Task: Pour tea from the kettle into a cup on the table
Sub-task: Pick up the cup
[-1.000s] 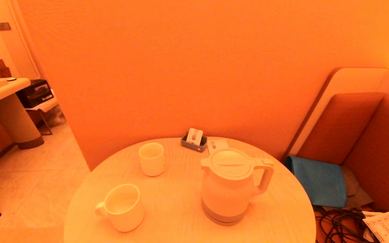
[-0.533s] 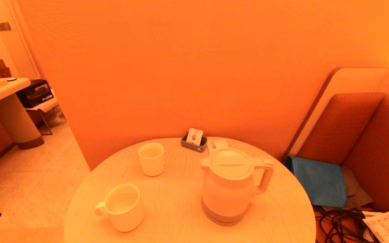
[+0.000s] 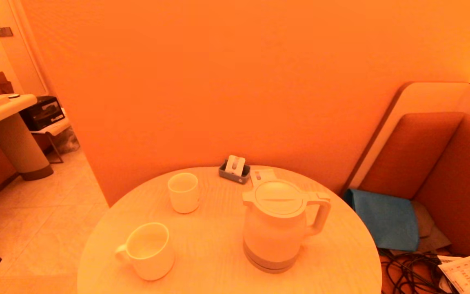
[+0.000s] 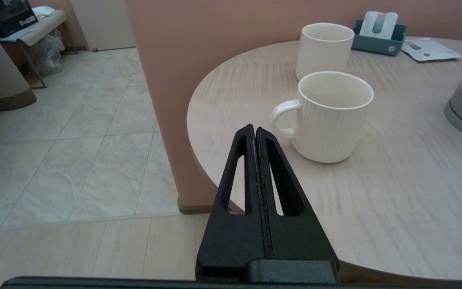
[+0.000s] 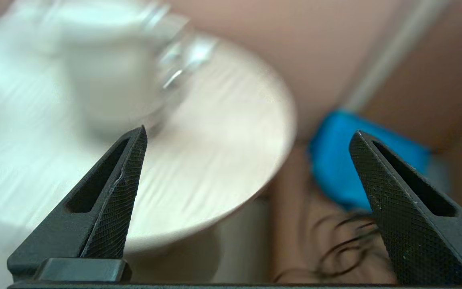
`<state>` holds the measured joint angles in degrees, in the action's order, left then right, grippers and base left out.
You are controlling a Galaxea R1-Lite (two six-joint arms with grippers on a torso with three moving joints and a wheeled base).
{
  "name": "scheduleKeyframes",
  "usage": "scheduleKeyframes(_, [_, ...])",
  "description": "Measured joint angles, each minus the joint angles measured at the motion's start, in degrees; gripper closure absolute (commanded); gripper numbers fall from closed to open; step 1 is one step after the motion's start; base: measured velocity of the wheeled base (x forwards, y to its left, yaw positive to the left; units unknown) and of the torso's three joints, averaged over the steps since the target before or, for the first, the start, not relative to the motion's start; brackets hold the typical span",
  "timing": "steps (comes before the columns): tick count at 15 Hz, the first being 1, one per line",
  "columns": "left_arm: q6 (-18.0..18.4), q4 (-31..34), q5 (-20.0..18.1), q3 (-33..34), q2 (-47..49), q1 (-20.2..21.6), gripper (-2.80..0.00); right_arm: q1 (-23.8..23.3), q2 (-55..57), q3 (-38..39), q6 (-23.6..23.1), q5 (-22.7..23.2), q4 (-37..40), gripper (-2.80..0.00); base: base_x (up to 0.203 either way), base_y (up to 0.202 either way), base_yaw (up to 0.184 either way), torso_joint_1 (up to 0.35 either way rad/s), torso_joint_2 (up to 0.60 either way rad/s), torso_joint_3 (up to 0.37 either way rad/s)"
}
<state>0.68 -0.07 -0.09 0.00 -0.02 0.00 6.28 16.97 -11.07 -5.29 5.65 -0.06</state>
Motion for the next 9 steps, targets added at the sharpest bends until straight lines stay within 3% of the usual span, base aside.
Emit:
scheduleKeyframes(1, [0.02, 0.0, -0.01, 0.0, 0.0, 0.0, 0.0, 0.0, 0.0, 1.1, -0.04, 0.46, 0.05, -2.8, 0.0, 0.0, 0.0, 0.0, 0.0, 0.0])
scheduleKeyframes(2, [-0.05, 0.0, -0.01, 0.0, 0.0, 0.0, 0.0, 0.0, -0.24, 1.99, -0.02, 0.46, 0.06, 0.0, 0.0, 0.0, 0.0, 0.0, 0.0, 0.0])
scheduleKeyframes(4, [-0.24, 0.0, 0.01, 0.0, 0.0, 0.0, 0.0, -0.05, -0.74, 2.7, 0.39, -0.27, -1.18, 0.0, 0.0, 0.0, 0.0, 0.0, 0.0, 0.0])
scheduleKeyframes(5, [-0.24, 0.0, 0.0, 0.0, 0.0, 0.0, 0.0, -0.06, -0.85, 2.72, 0.82, -0.66, -1.94, -2.8, 0.0, 0.0, 0.0, 0.0, 0.0, 0.0])
scheduleKeyframes(9, [-0.22, 0.0, -0.01, 0.0, 0.0, 0.0, 0.0, -0.06, -1.07, 2.42, 1.16, -1.3, -2.27, -2.8, 0.0, 0.0, 0.0, 0.0, 0.0, 0.0])
